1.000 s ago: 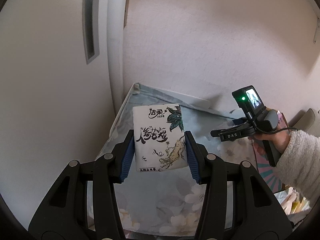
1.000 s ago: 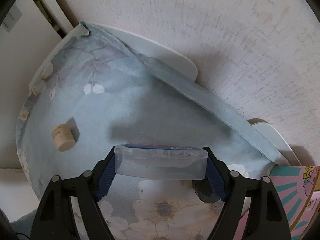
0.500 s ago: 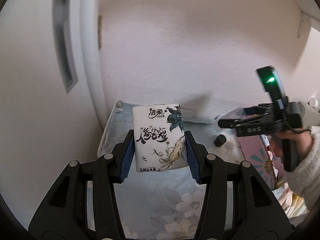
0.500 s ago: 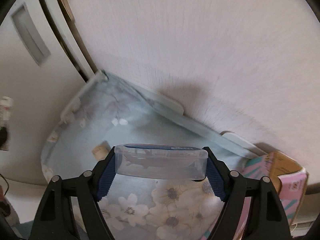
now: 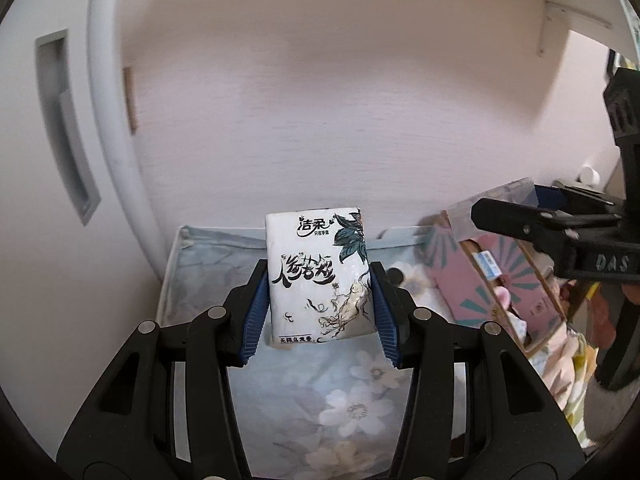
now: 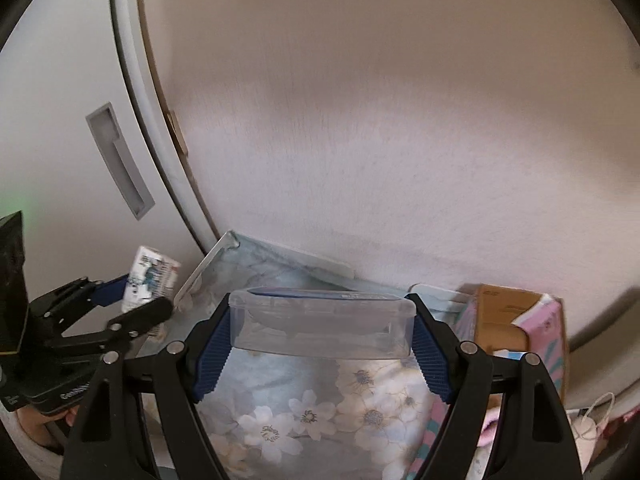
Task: Organize objects
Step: 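Carry the tissue pack and plastic case over the cardboard box with both tools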
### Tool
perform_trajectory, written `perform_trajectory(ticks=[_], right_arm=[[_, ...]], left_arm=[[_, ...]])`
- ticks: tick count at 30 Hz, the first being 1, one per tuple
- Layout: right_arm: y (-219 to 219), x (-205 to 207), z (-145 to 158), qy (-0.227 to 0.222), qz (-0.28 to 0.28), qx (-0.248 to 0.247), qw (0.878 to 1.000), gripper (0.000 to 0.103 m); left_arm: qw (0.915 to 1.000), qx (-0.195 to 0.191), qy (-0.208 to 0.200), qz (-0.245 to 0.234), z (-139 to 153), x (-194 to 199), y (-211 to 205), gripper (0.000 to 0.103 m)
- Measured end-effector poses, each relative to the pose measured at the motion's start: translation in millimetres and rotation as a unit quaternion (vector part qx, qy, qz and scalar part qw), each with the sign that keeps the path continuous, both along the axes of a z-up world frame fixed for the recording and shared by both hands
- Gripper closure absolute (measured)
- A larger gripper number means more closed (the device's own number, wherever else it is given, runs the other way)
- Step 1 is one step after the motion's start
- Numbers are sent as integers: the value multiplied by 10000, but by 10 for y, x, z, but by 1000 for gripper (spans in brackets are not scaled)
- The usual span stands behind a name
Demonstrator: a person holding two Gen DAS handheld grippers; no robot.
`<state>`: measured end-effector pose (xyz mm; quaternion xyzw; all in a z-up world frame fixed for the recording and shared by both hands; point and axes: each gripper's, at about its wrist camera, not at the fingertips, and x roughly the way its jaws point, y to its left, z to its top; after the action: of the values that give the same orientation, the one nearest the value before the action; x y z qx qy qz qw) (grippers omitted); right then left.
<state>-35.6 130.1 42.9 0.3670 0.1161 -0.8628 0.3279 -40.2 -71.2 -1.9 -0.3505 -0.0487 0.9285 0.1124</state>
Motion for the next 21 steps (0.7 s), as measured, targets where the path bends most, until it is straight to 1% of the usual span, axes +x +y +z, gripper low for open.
perform_trajectory(ticks=[4,8,11,16,18,19,21], right_arm=[[90,240,14,149,-190,-50,9997,26],[137,387,-45,252,-328,92,9991,26],[185,410,-83,142,-401,43,9991,26],[258,409,-89,102,-504,42,9987,26],[268,380,-102,48,-525,30,9986,26],[271,369,-108,35,-529,26,9986,26],[276,338,-117,10,-531,30,9986,26]], left_arm=[[9998,-42,69,-192,50,39,54,59],[9995,-81,67,-302,-6,35,85,59],[9993,-38,-38,-376,-52,8,85,59],[9991,-28,-34,-419,-64,-44,35,59],[9990,-14,-66,-437,-77,-48,58,59],[9990,-18,-74,-444,-68,-77,173,59],[9989,-12,-101,-463,-68,-111,202,59]])
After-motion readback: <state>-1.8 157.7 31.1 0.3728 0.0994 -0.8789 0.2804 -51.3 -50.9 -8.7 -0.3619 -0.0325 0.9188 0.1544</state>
